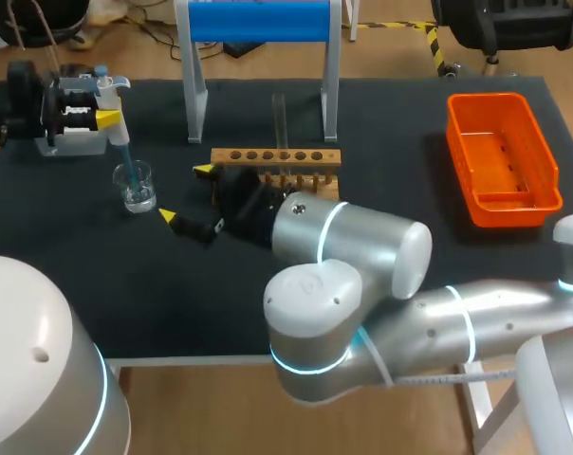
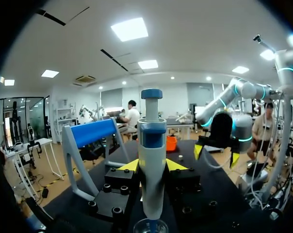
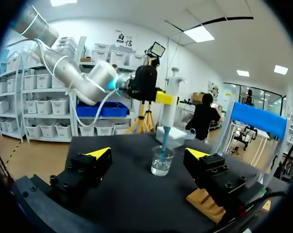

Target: Invert the test tube, pick up the pipette, mount the tip to pipette, aspirate from beaker and dispense into the tube, eject the tip, return the pipette, and cap with the stopper.

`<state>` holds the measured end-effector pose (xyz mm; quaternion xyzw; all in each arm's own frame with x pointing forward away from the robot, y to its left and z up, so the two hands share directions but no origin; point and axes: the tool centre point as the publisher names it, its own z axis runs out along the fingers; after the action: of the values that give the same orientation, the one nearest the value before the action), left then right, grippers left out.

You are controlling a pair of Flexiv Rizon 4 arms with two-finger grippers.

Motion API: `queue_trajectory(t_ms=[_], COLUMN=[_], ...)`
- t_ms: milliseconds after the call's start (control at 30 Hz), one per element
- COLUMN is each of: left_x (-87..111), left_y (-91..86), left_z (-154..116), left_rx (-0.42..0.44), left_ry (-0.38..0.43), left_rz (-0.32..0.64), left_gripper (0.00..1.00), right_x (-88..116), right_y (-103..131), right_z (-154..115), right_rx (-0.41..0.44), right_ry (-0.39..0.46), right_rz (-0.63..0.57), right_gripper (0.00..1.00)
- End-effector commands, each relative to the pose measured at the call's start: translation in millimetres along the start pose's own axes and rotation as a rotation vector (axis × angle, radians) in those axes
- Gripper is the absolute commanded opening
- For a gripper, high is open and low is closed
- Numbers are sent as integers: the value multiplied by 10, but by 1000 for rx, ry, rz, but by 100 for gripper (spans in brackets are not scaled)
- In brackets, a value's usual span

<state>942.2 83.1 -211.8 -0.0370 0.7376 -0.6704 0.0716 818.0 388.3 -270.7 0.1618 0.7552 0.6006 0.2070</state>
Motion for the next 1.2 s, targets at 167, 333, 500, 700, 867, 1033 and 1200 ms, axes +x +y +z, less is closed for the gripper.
queue_trajectory(t_ms=[167,333,500,700,867,1033,1200], left_x=[-4,-4,-4,-4,-4,-4,-4], left_y=[2,2,2,2,2,2,2], left_z=[-1,-1,-1,-1,-1,-1,-1], left_rx=[1,1,1,1,1,1,1], left_ry=[0,0,0,0,0,0,0], left_rz=[1,1,1,1,1,1,1], left_gripper=[0,0,0,0,0,0,0], right_x=[-270,-371,-514,-757,-911,-964,-972], right_y=[367,559,756,1056,1257,1343,1343], right_z=[-463,-633,-753,-744,-697,-621,-502], right_rx=[-19,-23,-17,-21,-37,-46,-34], right_ry=[131,168,225,260,291,327,353], right_rz=[-20,-36,-32,-16,-18,-40,-62], right_gripper=[100,100,100,100,100,100,100])
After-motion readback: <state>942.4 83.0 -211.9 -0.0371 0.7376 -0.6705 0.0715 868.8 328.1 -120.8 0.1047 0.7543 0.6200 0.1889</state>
